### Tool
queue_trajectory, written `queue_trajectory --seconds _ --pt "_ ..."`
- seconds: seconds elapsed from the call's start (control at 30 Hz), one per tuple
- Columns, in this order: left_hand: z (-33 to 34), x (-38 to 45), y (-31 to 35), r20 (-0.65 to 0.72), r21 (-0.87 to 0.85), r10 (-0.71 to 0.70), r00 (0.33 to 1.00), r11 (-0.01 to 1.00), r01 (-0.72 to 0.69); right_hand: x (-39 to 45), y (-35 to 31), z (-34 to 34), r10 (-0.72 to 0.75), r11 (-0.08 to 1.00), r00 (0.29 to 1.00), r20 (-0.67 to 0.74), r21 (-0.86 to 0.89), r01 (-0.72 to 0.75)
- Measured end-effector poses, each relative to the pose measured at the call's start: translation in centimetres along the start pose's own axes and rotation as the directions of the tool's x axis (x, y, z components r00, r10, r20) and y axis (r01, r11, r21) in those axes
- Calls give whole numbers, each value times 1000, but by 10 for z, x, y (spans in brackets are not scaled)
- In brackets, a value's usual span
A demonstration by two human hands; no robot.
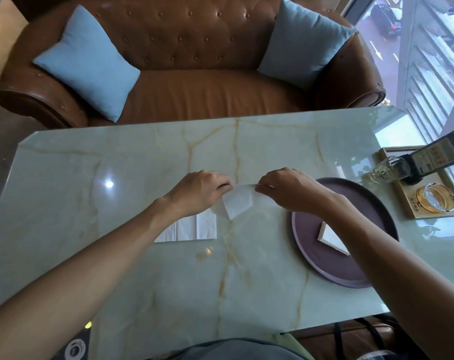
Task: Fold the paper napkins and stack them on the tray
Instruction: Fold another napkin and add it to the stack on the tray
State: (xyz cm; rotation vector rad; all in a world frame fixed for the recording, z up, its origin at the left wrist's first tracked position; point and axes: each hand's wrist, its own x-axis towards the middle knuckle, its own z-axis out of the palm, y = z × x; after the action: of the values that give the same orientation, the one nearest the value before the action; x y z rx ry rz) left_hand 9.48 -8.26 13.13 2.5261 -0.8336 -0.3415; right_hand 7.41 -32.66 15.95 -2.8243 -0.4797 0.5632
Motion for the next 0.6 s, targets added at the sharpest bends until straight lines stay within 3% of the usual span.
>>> queue_trajectory --seconds 0.33,0.6 --pt "2 -18 -34 -83 11 35 996 999 -34 -8 18 -9 90 992 994 66 82 -95" --pt "-8 -41 -59 103 145 -154 983 980 139 -11 19 -14 50 999 997 53 12 -51"
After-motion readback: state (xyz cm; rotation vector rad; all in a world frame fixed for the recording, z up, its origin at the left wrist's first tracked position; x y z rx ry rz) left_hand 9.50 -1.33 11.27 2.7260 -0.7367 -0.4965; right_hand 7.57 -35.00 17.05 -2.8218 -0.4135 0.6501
